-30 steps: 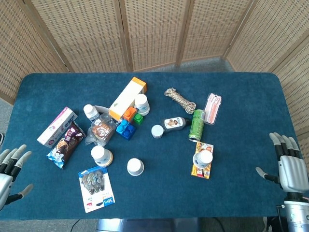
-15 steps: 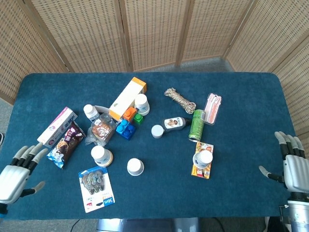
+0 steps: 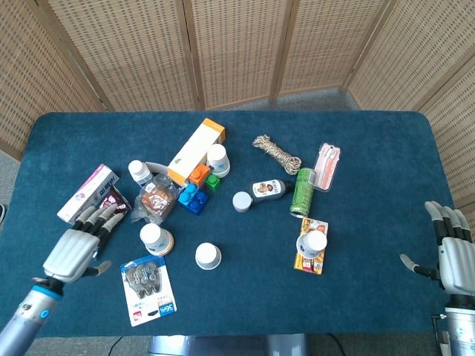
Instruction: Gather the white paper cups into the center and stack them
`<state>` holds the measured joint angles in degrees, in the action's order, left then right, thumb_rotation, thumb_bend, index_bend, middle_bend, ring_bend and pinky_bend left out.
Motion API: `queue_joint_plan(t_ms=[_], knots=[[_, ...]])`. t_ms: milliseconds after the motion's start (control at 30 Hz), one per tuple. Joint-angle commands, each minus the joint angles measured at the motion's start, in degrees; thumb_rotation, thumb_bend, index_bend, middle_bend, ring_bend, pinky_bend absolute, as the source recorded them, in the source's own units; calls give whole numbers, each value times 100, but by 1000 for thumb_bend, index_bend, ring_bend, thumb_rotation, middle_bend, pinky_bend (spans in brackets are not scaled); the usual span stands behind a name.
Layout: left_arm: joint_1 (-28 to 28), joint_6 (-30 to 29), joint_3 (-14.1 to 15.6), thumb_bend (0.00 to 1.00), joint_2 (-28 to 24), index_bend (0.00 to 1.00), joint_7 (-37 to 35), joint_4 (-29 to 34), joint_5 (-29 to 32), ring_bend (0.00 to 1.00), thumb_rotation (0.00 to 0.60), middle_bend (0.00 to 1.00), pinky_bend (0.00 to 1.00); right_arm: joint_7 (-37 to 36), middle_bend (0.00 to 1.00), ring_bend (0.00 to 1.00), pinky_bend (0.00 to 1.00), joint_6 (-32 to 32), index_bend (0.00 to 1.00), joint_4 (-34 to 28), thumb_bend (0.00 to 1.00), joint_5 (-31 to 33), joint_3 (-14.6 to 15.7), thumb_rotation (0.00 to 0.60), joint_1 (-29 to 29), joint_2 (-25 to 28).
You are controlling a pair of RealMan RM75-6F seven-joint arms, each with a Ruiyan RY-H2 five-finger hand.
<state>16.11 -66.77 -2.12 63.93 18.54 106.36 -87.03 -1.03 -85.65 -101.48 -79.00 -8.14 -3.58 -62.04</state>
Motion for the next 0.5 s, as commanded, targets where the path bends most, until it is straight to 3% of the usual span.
queue_joint_plan(t_ms=[33, 333, 500], knots=[[310, 365, -200, 266, 243, 0, 520, 234, 490, 0, 600, 0, 0, -4, 0, 0, 0, -1, 0, -2, 89, -2, -3, 600, -2, 3], [890, 731, -446, 269, 822, 0, 1662, 283, 1497, 0, 600, 0, 2, -78, 0, 0, 0, -5, 0, 20, 89, -8, -14, 600, -2, -3], [1104, 653, -438, 270, 1215, 0, 2190, 139, 1836, 0, 600, 0, 154, -137, 0, 0, 0, 25, 0, 45, 91, 19, -19, 600, -5, 0]])
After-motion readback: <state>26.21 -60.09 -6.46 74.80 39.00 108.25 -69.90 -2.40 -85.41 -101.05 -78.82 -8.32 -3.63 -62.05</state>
